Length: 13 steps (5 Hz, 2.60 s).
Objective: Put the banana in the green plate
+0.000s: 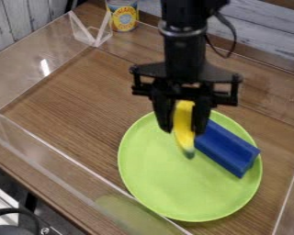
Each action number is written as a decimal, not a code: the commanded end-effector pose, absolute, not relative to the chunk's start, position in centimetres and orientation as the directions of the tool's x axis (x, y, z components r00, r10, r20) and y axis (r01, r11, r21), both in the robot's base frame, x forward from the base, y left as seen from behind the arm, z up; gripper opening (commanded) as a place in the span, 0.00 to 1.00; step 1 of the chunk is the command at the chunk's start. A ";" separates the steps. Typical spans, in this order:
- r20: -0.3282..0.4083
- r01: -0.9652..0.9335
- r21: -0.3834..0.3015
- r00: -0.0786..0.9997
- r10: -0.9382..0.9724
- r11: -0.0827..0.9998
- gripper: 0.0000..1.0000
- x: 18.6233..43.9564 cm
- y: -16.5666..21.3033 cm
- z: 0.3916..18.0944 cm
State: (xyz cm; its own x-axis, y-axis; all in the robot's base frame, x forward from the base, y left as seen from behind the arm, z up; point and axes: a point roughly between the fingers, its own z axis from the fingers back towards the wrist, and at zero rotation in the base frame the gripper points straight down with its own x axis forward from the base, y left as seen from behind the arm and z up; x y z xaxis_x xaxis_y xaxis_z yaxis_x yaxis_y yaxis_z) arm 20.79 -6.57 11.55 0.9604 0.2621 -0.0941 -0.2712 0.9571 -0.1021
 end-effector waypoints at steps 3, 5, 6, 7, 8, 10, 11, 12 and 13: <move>-0.038 -0.260 -0.146 0.966 0.257 0.954 0.00 21.3 -6.8 9.8; -0.022 -0.278 -0.149 0.960 0.278 0.949 0.00 22.0 -6.1 9.9; -0.014 -0.282 -0.145 0.959 0.283 0.948 0.00 22.4 -5.7 10.2; -0.017 -0.276 -0.134 0.961 0.277 0.952 1.00 22.2 -5.5 10.3; -0.020 -0.271 -0.131 0.962 0.271 0.953 1.00 22.2 -5.5 10.6; -0.033 -0.266 -0.117 0.964 0.264 0.957 1.00 22.3 -5.4 9.8; -0.041 -0.265 -0.109 0.964 0.262 0.958 1.00 22.3 -5.4 9.3; -0.048 -0.265 -0.102 0.964 0.261 0.959 1.00 22.3 -5.3 8.9; -0.055 -0.265 -0.094 0.964 0.261 0.960 1.00 22.3 -5.3 8.6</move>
State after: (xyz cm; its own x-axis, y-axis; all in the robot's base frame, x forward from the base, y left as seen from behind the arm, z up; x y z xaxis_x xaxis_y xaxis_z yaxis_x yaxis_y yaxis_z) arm 21.82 -5.38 7.98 0.9630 0.2563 -0.0834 -0.2631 0.9610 -0.0850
